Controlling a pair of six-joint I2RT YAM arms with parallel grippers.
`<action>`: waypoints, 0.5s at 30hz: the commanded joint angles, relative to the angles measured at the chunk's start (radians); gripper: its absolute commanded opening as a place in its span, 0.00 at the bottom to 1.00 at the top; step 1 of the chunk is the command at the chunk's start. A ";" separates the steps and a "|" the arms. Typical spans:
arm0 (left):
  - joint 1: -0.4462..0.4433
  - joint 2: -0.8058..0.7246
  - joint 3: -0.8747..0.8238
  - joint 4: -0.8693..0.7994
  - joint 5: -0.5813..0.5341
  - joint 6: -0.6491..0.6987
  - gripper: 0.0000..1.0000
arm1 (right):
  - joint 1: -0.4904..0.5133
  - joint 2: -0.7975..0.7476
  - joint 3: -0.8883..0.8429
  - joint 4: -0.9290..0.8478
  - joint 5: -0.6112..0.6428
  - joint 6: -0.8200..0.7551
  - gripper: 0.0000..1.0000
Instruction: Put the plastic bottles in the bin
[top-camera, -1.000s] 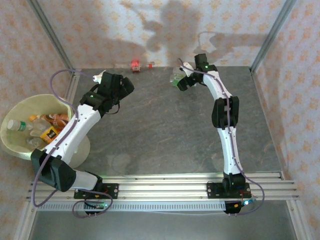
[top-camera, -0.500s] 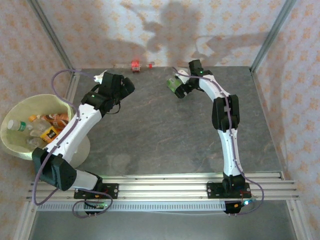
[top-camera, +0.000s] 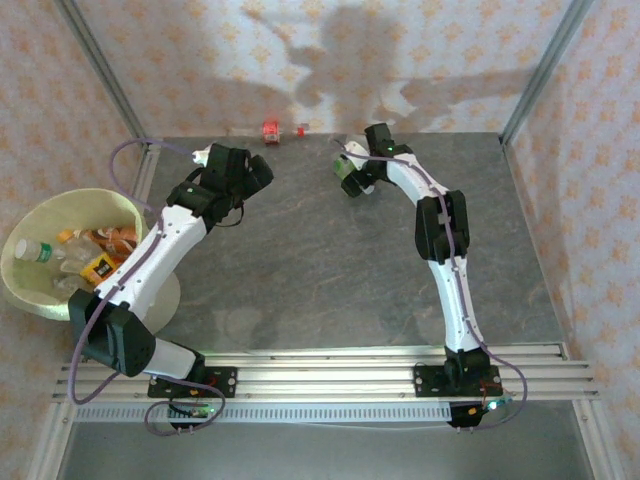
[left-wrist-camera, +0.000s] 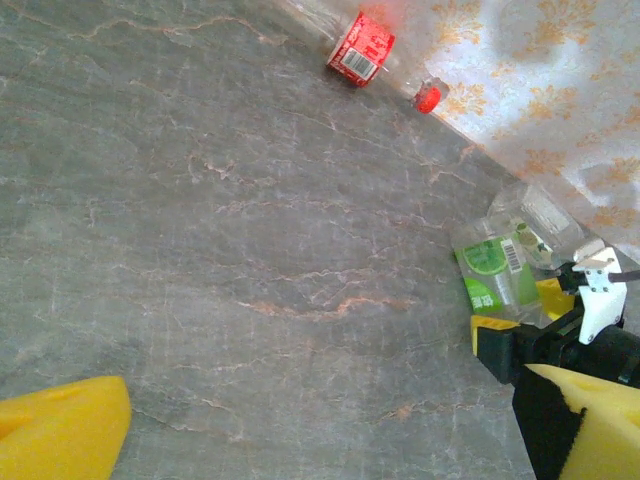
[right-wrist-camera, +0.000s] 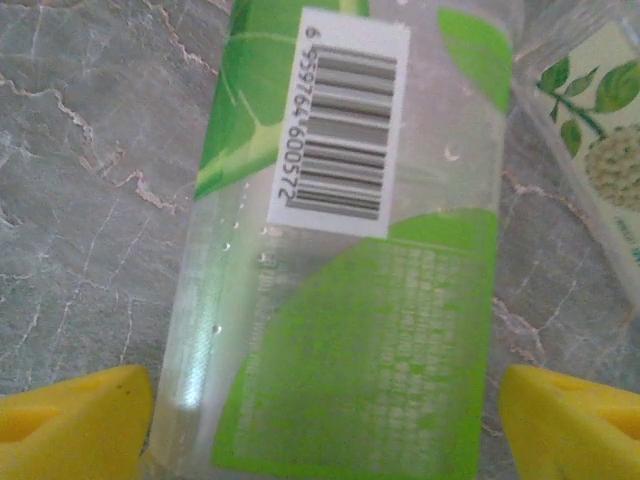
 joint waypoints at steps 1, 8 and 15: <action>-0.004 0.005 -0.016 0.031 0.010 0.017 1.00 | 0.004 -0.009 -0.005 -0.004 0.029 -0.002 0.80; -0.003 0.021 -0.095 0.146 0.127 -0.042 1.00 | 0.004 -0.134 -0.140 0.081 0.015 0.039 0.56; -0.037 0.075 -0.133 0.315 0.285 -0.086 1.00 | 0.004 -0.393 -0.465 0.292 0.008 0.208 0.45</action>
